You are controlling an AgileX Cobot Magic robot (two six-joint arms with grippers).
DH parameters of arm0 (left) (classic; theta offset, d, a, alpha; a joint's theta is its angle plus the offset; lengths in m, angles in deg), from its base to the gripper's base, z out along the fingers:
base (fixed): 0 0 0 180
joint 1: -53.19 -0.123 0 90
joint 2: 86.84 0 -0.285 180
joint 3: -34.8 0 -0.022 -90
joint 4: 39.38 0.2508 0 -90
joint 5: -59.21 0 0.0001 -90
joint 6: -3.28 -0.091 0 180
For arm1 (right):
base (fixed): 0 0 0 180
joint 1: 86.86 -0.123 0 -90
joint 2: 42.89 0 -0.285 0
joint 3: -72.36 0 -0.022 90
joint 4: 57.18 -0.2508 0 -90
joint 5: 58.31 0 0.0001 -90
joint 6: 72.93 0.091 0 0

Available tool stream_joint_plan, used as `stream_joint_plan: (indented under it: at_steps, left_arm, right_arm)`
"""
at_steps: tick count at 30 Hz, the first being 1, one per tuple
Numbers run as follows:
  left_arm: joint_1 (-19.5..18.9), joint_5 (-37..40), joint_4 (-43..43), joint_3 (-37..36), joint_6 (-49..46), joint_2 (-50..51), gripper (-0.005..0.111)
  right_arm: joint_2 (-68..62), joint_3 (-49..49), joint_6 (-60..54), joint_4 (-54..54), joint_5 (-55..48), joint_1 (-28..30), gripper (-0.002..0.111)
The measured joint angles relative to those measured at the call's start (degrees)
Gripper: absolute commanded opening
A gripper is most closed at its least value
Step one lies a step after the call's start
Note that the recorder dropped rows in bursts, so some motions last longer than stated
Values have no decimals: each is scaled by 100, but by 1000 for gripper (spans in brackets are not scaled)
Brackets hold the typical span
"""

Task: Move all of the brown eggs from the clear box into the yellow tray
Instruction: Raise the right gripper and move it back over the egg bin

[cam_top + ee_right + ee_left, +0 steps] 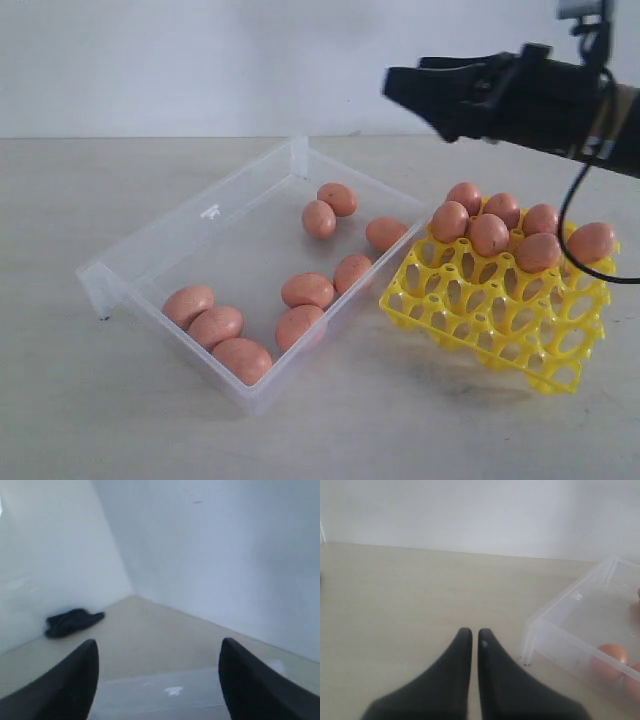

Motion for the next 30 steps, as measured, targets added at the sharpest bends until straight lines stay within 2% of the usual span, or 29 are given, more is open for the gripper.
stream_joint_plan:
  at_steps: [3, 6, 8, 11, 14, 18, 21, 24, 26, 28, 30]
  left_arm:
    - [0, 0, 0, 0, 0, 0, 4]
    - [0, 0, 0, 0, 0, 0, 4]
    - [0, 0, 0, 0, 0, 0, 4]
    - [0, 0, 0, 0, 0, 0, 4]
    - [0, 0, 0, 0, 0, 0, 4]
    - [0, 0, 0, 0, 0, 0, 4]
    - [0, 0, 0, 0, 0, 0, 4]
    - [0, 0, 0, 0, 0, 0, 4]
    - [0, 0, 0, 0, 0, 0, 4]
    - [0, 0, 0, 0, 0, 0, 4]
    - [0, 0, 0, 0, 0, 0, 4]
  right_arm:
    - [147, 519, 595, 978, -1343, -984, 60]
    - [167, 1123, 2175, 2883, -3545, -2092, 59]
    - [113, 1471, 3167, 3496, -4553, -2622, 51]
    - [22, 1967, 3946, 3743, -5008, -3013, 30]
    - [-126, 2360, 4322, 3770, -4809, -3154, 23]
    - [-467, 2434, 4255, 3784, -4403, -3193, 21]
    - [-626, 2434, 3599, 3833, -3919, -3218, 2]
    - [-556, 2434, 2934, 3862, -3986, -3400, 0]
    - [-456, 2434, 2769, 3887, -4703, -3653, 0]
    - [-389, 2434, 2678, 3912, -6199, -3932, 0]
    - [-379, 2508, 2009, 3666, -7914, -4178, 0]
